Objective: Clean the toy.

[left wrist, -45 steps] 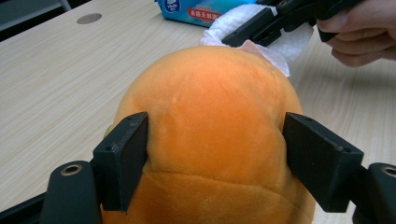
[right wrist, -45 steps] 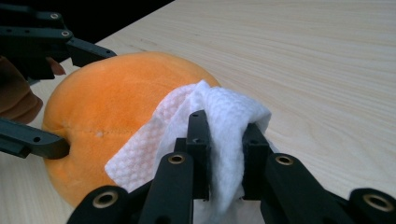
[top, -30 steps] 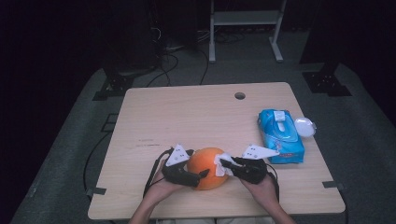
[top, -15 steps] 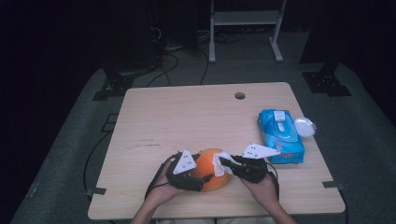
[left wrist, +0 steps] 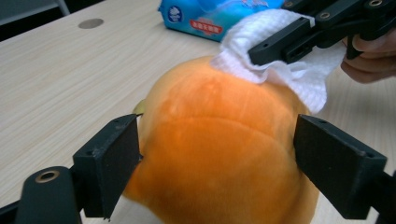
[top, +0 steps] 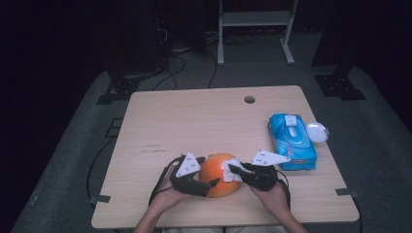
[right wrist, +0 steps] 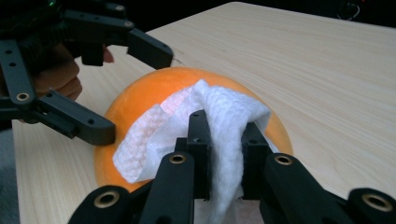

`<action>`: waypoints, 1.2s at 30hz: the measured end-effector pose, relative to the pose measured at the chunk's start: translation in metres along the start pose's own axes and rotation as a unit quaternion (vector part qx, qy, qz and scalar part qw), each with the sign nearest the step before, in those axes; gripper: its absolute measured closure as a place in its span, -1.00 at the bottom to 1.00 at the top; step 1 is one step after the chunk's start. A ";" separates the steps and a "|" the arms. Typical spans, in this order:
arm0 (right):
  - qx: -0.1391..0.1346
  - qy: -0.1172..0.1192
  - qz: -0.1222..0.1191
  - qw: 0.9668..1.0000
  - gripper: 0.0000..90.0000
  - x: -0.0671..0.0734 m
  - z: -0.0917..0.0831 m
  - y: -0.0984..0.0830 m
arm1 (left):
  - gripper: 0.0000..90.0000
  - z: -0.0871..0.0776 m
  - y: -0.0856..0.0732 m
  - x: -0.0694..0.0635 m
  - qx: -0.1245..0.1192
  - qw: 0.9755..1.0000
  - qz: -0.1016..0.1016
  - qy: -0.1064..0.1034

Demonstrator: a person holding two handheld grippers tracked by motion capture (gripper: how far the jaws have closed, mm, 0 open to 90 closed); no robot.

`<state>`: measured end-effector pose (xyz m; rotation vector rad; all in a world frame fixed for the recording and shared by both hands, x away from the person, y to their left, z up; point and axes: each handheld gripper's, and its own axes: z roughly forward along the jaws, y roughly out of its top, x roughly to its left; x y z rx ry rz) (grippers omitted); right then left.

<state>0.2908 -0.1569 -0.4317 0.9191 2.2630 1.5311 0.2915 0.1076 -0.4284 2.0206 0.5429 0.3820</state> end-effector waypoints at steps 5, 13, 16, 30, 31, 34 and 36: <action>-0.006 0.007 -0.022 1.000 0.73 0.012 0.000 0.006 | -0.58 0.007 -0.001 -0.010 0.017 0.999 0.035 -0.002; 0.015 0.011 -0.037 0.999 0.74 0.006 -0.001 0.003 | -0.80 0.000 -0.001 0.006 0.001 1.000 -0.010 -0.007; 0.019 0.007 -0.043 0.999 0.74 0.007 -0.001 0.003 | -0.73 0.004 -0.005 0.004 0.006 1.000 -0.016 -0.015; 0.021 0.018 -0.031 0.999 0.74 0.002 -0.006 0.004 | -0.73 -0.007 -0.003 0.013 -0.001 0.999 -0.023 -0.031; 0.017 0.023 -0.036 0.999 0.74 0.005 -0.006 0.005 | -0.63 -0.005 -0.004 0.012 0.006 0.999 -0.018 -0.038; 0.007 0.028 -0.045 0.999 0.74 0.012 -0.006 0.009 | -0.47 -0.002 -0.004 0.004 0.014 0.999 0.002 -0.052; -0.003 0.035 -0.065 0.997 0.74 0.020 -0.007 0.014 | -0.45 -0.003 0.000 0.000 0.015 0.998 0.020 -0.053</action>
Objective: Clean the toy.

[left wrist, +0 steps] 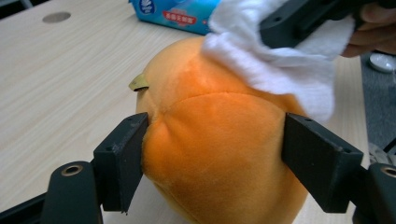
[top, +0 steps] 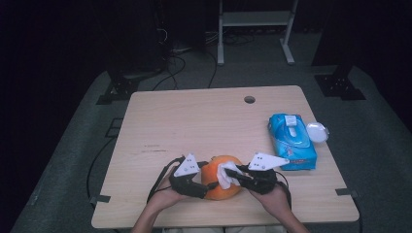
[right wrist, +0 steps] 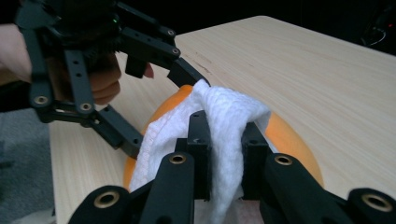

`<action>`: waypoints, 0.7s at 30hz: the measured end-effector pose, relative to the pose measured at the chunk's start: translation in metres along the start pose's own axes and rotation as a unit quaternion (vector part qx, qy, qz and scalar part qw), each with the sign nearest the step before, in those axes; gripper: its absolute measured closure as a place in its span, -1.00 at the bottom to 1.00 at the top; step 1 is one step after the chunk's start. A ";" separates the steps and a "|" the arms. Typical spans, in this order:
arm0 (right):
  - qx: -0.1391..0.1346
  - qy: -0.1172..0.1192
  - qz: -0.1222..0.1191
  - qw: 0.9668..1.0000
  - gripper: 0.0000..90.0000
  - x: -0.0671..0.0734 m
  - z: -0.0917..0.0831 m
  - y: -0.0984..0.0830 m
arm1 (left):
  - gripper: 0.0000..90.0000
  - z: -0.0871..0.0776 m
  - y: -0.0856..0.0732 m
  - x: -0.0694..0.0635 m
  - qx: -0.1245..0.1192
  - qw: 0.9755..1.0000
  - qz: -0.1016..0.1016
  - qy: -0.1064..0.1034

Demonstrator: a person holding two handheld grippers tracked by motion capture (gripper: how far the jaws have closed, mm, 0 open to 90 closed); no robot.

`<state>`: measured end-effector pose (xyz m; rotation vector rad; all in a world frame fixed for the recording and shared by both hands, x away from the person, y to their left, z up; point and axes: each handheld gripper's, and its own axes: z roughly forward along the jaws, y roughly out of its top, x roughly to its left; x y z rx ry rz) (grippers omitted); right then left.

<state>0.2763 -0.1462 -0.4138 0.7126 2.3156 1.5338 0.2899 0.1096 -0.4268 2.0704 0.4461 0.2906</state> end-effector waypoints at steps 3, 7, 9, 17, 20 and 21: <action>0.009 -0.004 0.001 1.000 0.74 -0.004 0.000 -0.001 | -0.48 -0.002 0.000 0.001 -0.010 1.000 -0.005 -0.002; 0.012 -0.020 0.020 1.000 0.74 -0.016 -0.004 -0.008 | -0.71 0.000 -0.004 0.008 -0.002 0.999 -0.045 -0.003; 0.010 -0.022 0.026 0.999 0.74 -0.017 -0.004 -0.008 | -0.63 0.003 -0.006 0.006 0.004 0.999 -0.038 -0.015; -0.001 -0.003 -0.014 1.000 0.74 0.007 0.003 0.003 | -0.43 0.004 -0.004 0.002 0.011 1.000 -0.022 0.001; -0.003 -0.020 -0.004 1.000 0.74 0.000 0.000 0.001 | -0.46 0.004 -0.005 0.005 -0.009 0.999 -0.049 -0.010; -0.004 -0.021 0.007 1.000 0.74 -0.004 -0.001 -0.001 | -0.53 0.005 -0.004 0.005 -0.014 0.998 -0.061 -0.015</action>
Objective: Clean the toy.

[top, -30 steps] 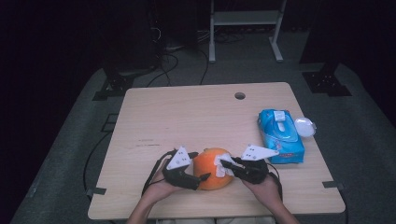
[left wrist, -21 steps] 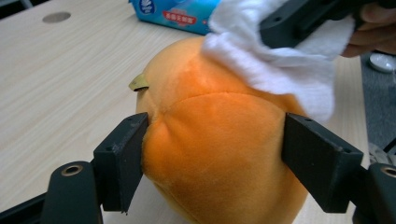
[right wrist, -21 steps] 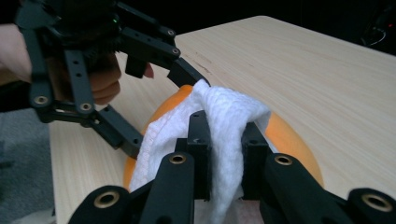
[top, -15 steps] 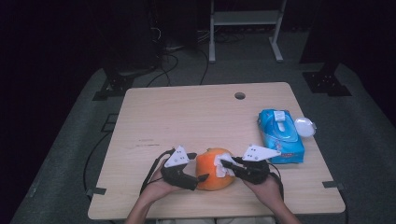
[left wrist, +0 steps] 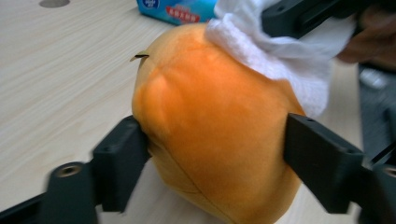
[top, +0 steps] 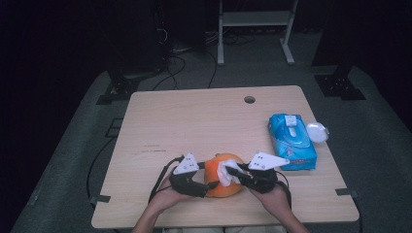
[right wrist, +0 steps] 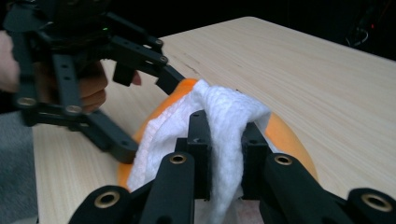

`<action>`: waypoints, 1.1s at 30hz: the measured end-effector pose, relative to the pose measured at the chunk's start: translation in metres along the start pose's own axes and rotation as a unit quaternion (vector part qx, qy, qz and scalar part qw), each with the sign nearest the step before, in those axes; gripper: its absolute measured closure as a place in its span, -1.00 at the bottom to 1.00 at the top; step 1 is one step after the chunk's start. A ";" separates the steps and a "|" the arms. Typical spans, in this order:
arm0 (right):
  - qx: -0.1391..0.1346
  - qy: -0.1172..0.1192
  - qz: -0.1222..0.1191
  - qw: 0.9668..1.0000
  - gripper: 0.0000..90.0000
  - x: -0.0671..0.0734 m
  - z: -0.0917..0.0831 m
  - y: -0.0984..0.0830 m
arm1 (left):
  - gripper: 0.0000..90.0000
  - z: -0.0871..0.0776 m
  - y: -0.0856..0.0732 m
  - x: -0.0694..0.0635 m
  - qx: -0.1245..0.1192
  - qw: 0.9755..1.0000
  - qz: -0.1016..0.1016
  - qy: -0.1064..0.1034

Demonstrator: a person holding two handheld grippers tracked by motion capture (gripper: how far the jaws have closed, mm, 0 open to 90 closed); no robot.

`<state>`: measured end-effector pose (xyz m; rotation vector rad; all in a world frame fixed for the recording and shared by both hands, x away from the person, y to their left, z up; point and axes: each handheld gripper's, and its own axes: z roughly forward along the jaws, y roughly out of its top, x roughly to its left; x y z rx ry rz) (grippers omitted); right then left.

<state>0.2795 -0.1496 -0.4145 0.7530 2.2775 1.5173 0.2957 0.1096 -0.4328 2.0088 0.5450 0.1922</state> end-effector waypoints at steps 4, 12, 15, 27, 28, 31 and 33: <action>-0.007 0.002 0.006 1.000 0.74 0.003 0.000 0.000 | -0.51 0.006 0.002 -0.006 0.006 1.000 0.005 0.012; -0.003 -0.030 -0.010 0.999 0.74 0.001 -0.001 0.004 | -0.37 0.004 0.002 -0.010 0.010 0.999 0.034 0.020; -0.004 -0.037 0.012 0.999 0.74 -0.008 -0.004 -0.001 | -0.46 0.006 0.002 -0.010 0.003 1.000 0.020 0.018; -0.002 -0.042 -0.002 0.999 0.74 -0.003 -0.002 0.003 | -0.41 0.009 0.001 -0.019 0.011 0.998 0.043 0.033; -0.002 -0.042 -0.002 0.999 0.74 -0.003 -0.002 0.003 | -0.41 0.008 0.002 -0.018 0.011 0.999 0.034 0.029; -0.001 -0.038 0.010 0.999 0.74 -0.004 -0.001 0.000 | -0.58 0.011 0.005 -0.016 0.005 1.000 -0.001 0.018; -0.006 -0.021 0.003 1.000 0.74 0.006 0.001 0.005 | -0.49 0.012 0.005 -0.019 0.004 1.000 0.008 0.027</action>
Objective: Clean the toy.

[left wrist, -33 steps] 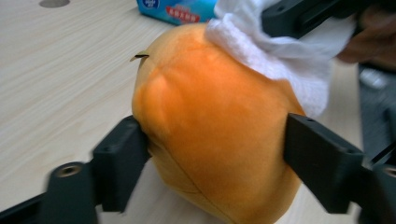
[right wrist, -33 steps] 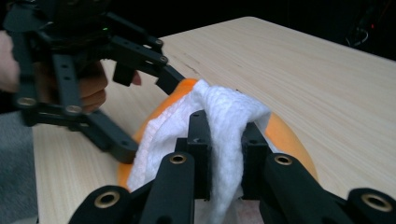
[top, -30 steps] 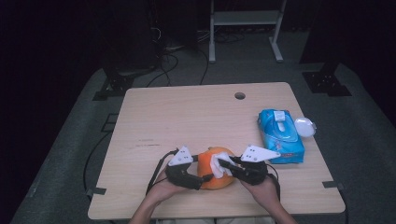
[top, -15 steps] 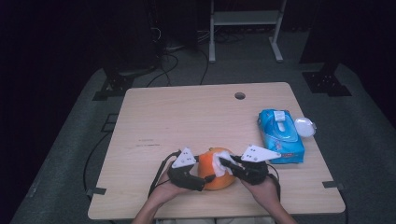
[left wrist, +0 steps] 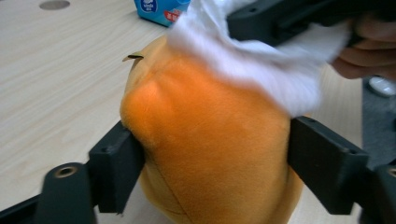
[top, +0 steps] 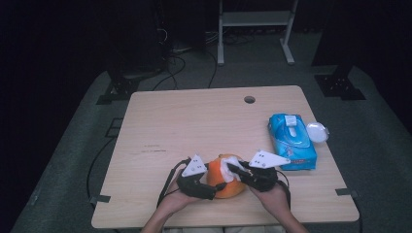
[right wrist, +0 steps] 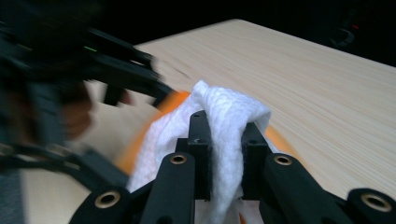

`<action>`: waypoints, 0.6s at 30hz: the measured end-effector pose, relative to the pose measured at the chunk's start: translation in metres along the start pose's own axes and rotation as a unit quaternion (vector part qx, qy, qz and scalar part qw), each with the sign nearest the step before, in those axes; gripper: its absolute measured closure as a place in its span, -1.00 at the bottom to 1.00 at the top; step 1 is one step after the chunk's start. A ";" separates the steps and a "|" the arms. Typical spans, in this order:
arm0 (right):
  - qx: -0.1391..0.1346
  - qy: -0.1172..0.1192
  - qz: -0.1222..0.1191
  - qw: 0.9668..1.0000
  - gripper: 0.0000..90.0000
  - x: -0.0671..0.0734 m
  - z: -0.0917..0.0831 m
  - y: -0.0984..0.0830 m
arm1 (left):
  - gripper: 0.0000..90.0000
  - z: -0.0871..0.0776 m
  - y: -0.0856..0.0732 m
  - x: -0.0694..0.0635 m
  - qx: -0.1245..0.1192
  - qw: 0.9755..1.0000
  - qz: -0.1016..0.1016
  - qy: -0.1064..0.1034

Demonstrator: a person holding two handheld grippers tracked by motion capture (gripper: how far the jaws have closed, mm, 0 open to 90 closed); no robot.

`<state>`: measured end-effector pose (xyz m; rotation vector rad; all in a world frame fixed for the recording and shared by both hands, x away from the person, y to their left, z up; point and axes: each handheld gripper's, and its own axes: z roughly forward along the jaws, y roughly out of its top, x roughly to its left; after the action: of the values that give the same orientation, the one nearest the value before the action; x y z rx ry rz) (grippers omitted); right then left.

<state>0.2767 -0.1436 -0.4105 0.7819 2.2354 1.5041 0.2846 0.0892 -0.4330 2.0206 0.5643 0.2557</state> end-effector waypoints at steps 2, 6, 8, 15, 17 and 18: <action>-0.005 0.018 -0.018 1.000 0.73 0.011 0.003 0.003 | -0.45 -0.001 0.001 -0.005 0.008 1.000 0.021 0.011; -0.001 0.013 -0.030 0.999 0.74 0.011 0.003 0.005 | -0.38 -0.003 -0.001 -0.004 0.007 0.999 0.029 0.013; 0.003 0.002 -0.025 1.000 0.74 0.006 0.001 0.004 | -0.38 -0.003 -0.004 -0.001 0.007 1.000 0.021 0.014; 0.001 0.005 0.064 0.998 0.74 -0.020 -0.002 -0.009 | -0.78 -0.004 0.002 0.008 -0.027 0.998 -0.057 -0.003; 0.007 0.025 0.022 0.999 0.73 0.000 0.004 -0.001 | -0.75 -0.002 0.000 0.010 -0.017 0.998 -0.062 -0.002; 0.007 0.025 0.022 0.999 0.73 0.000 0.004 -0.001 | -0.75 -0.002 -0.003 0.010 -0.015 0.998 -0.057 0.001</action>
<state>0.2784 -0.1415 -0.4131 0.8121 2.2800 1.5468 0.2918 0.0971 -0.4345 1.9515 0.6708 0.1954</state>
